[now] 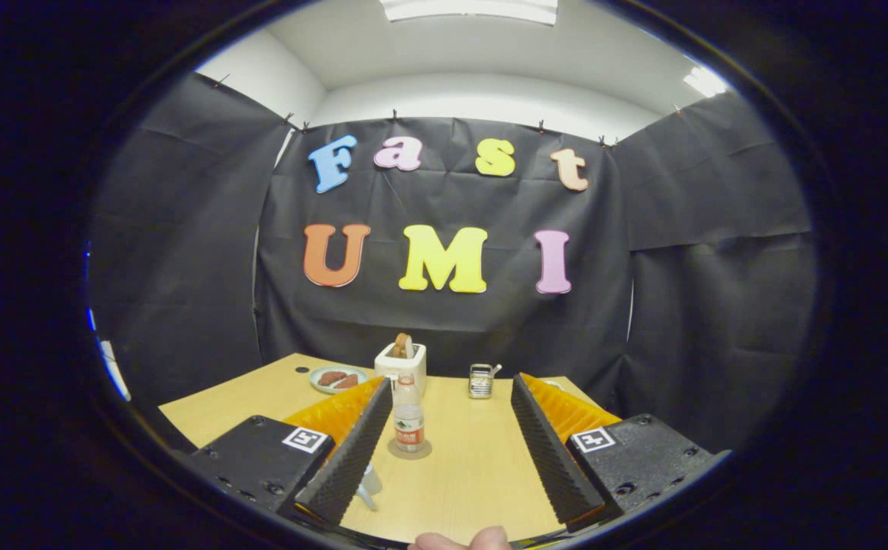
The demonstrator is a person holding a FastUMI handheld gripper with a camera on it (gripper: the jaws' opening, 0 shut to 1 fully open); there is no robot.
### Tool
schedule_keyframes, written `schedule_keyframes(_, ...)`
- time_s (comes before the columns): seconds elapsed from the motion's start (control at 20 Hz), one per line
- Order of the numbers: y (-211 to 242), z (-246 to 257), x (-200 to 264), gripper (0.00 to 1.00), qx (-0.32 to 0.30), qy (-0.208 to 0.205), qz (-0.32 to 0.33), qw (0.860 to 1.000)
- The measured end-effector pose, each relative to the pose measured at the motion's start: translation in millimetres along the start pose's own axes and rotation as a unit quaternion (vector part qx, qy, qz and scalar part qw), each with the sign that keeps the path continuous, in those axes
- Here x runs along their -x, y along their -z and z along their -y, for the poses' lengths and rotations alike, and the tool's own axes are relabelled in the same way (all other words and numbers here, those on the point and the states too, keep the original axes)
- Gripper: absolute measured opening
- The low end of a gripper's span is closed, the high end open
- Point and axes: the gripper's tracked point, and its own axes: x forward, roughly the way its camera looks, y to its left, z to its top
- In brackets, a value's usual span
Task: Take the bottle from table, then pour the juice into the cup, finally place the bottle on the coaster
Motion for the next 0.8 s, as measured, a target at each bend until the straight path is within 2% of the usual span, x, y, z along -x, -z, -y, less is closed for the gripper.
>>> schedule_keyframes(0.4,4.7,15.9,55.2,1.0,-0.001,0.02,-0.002,1.0)
schedule_keyframes(0.8,-8.4,26.6,72.2,1.0,-0.009,0.029,0.007,1.0)
